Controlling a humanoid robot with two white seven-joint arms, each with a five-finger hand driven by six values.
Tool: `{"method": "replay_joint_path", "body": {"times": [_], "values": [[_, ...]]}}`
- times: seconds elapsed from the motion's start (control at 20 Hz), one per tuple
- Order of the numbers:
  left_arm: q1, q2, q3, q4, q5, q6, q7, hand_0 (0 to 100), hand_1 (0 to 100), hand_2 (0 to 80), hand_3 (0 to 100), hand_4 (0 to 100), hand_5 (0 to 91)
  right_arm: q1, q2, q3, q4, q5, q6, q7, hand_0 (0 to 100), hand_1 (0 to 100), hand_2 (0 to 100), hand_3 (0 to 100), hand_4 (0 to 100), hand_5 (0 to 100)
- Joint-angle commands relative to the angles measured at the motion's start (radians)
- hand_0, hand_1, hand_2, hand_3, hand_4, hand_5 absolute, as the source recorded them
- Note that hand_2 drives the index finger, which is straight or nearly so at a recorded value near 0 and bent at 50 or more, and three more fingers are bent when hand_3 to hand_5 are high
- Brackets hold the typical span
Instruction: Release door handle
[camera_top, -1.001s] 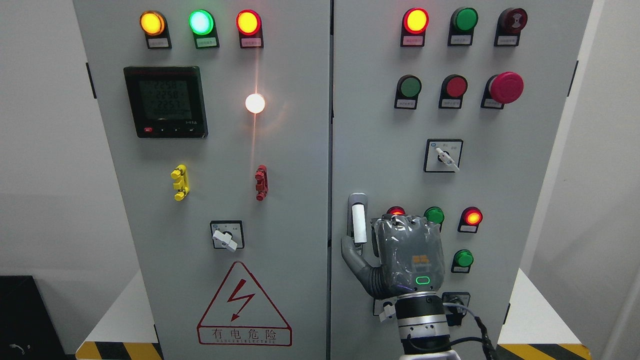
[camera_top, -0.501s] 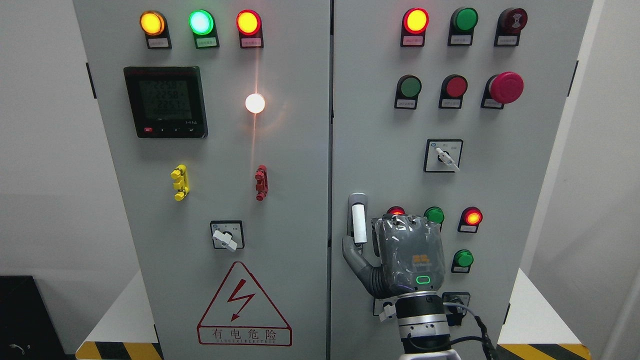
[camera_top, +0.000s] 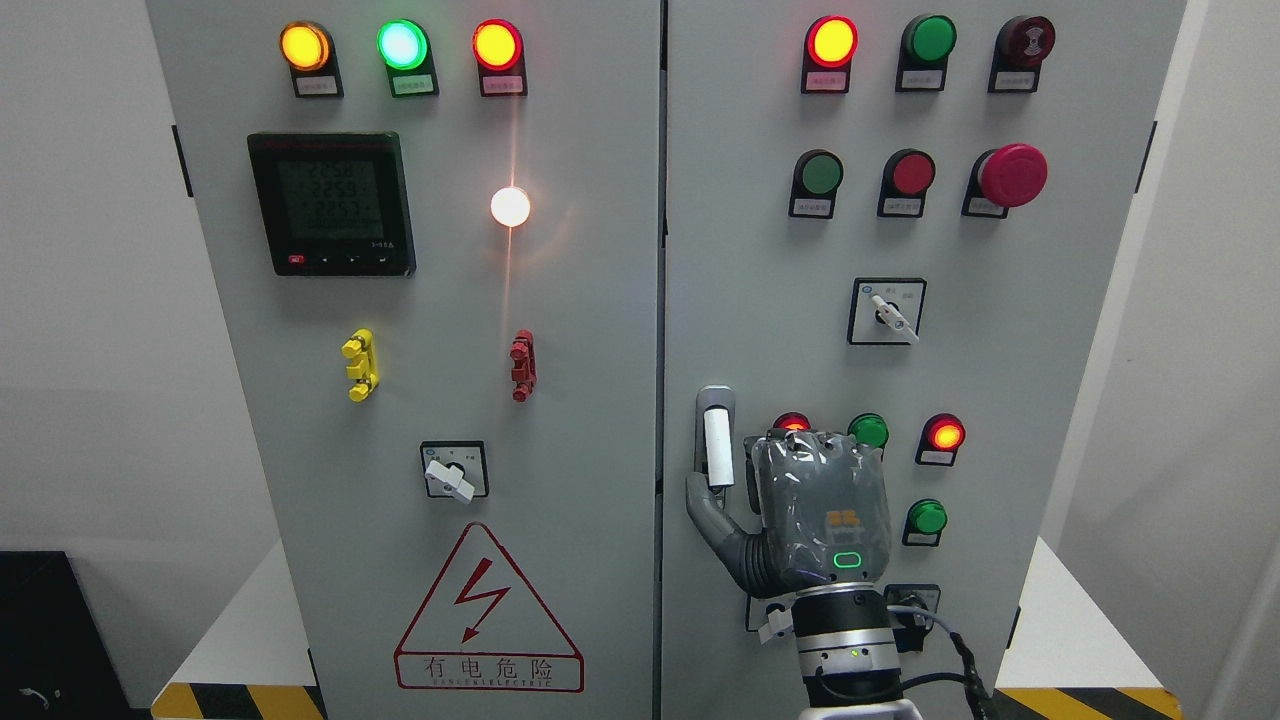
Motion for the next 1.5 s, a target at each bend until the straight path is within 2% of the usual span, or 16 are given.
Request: {"method": "replay_joint_path", "body": {"times": [0.0,1.45], "values": [[0.009,0.0,0.0,0.002,0.0,0.0,0.0,12,56,0.0,0,0,0.0,0.001,0.001,-0.003,0.001,0.0,0.001,-0.001,41,40,98,100,100,100],[0.009,0.001,0.0,0.0,0.0,0.0,0.0,12,56,0.0,0,0,0.0,0.003,0.001,-0.014,-0.003,-0.002,0.01,-0.005,45,42,98,100,100,100]]}}
